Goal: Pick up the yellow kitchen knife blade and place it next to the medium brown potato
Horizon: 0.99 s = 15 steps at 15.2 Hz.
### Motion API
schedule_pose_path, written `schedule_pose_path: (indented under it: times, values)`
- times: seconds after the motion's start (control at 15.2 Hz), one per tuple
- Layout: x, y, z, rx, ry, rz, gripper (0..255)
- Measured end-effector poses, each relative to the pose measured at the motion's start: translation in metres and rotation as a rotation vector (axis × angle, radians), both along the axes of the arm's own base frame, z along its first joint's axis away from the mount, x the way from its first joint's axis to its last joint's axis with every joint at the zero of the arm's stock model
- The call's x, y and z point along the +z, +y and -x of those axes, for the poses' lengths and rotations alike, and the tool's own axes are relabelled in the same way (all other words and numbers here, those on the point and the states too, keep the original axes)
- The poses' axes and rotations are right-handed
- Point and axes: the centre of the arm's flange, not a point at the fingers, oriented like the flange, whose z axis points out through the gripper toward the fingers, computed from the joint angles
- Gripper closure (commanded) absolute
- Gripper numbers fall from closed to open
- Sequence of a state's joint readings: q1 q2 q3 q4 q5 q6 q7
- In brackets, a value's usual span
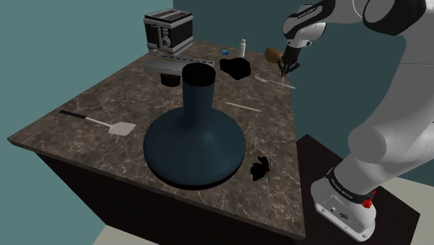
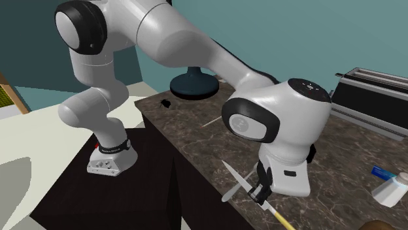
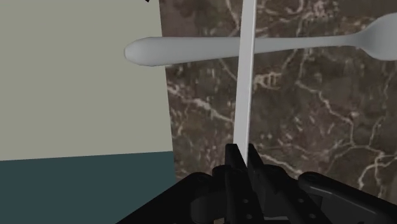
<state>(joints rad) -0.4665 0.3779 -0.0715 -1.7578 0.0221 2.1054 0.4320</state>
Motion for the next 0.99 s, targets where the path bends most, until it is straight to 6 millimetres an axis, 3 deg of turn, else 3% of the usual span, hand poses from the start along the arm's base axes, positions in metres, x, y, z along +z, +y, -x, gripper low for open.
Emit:
schedule_pose_path:
  times: [0.2, 0.26, 0.66, 0.99]
  values:
    - [0.0, 0.0, 0.0, 0.0, 0.0, 0.0, 255]
    - [0.0, 0.0, 0.0, 0.0, -0.001, 0.0, 0]
    - [-0.004, 0.0, 0.001, -0.001, 0.007, -0.004, 0]
    - [0.041, -0.002, 0.0, -0.001, 0.006, -0.003, 0]
